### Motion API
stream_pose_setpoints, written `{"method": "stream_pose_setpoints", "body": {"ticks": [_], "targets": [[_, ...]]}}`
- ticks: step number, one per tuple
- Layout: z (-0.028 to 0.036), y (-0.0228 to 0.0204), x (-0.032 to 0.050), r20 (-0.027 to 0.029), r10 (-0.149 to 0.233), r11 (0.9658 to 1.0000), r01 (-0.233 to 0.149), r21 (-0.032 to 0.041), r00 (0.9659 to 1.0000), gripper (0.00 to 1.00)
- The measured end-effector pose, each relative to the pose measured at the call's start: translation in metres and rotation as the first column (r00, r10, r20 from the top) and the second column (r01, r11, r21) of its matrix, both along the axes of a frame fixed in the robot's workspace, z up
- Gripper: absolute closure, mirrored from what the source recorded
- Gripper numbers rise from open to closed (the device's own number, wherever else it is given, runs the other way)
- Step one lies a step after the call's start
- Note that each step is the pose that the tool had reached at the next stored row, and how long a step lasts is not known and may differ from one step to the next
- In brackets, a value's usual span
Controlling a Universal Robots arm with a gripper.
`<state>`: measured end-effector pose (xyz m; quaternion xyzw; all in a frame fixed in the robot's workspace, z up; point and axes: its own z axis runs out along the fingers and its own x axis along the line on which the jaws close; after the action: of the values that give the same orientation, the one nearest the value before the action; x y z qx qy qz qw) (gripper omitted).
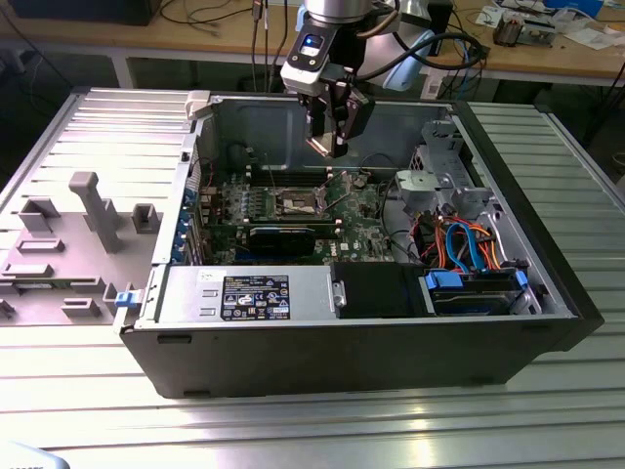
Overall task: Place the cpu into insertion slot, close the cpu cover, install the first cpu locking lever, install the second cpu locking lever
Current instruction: 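Place the cpu into insertion slot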
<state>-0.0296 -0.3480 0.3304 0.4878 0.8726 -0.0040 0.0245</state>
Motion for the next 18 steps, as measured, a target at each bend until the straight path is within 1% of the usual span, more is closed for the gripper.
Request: {"method": "stream_pose_setpoints", "body": {"ticks": [18], "targets": [[0.0, 0.0, 0.0, 0.0, -0.014, 0.9999, 0.014, 0.0, 0.9999, 0.45]]}}
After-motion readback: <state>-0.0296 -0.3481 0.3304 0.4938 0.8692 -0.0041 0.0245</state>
